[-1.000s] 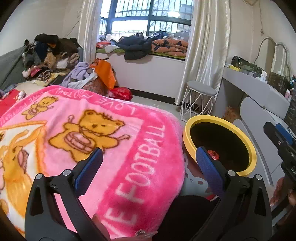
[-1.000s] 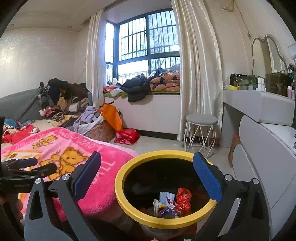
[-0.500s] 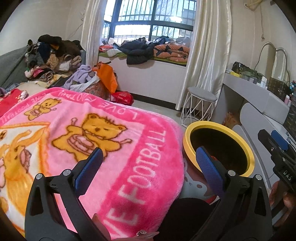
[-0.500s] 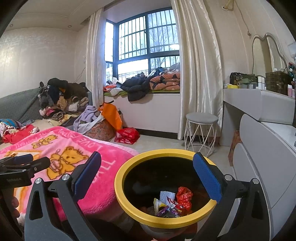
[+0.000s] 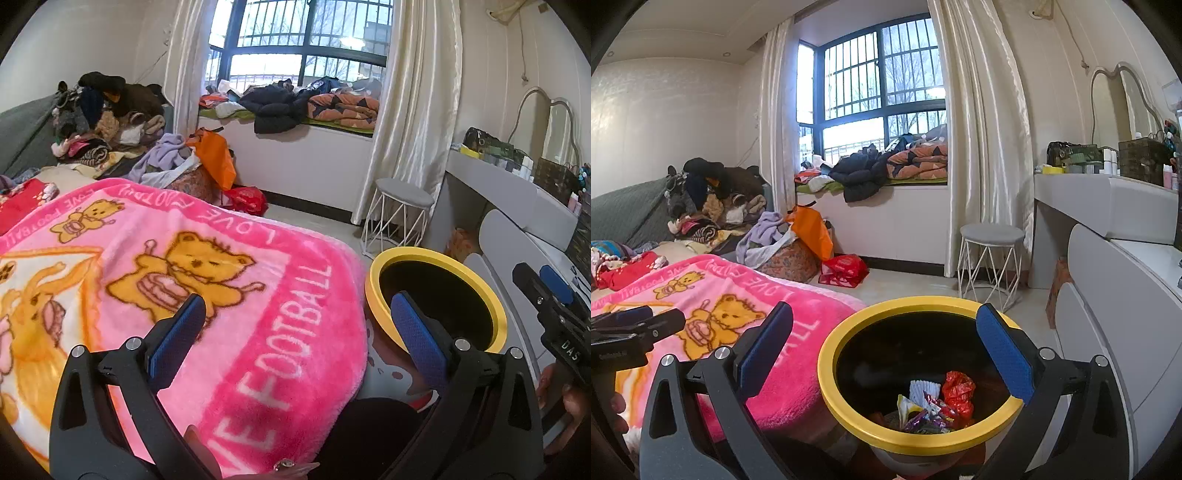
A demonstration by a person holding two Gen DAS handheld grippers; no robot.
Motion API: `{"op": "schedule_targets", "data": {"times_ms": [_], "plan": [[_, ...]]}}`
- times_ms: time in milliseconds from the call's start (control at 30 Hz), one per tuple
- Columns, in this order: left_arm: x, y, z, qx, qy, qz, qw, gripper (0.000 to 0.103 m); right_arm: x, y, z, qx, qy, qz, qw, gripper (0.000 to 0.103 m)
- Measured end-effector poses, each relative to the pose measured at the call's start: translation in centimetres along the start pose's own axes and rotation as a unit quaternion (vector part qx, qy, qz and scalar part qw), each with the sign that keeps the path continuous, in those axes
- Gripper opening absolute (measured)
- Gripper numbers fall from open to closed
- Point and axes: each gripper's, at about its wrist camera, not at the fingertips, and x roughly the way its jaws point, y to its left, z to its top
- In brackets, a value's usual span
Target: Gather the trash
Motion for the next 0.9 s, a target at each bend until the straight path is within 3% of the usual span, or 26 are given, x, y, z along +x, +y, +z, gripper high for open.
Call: {"op": "schedule_targets", "data": {"times_ms": [900], "plan": [[-0.24, -0.28, 0.36, 0.000, -0.006, 0.007, 1.0000, 0.093, -0.02, -0.11, 0.00, 0.001, -0.001, 0.000, 1.000, 0.097]]}}
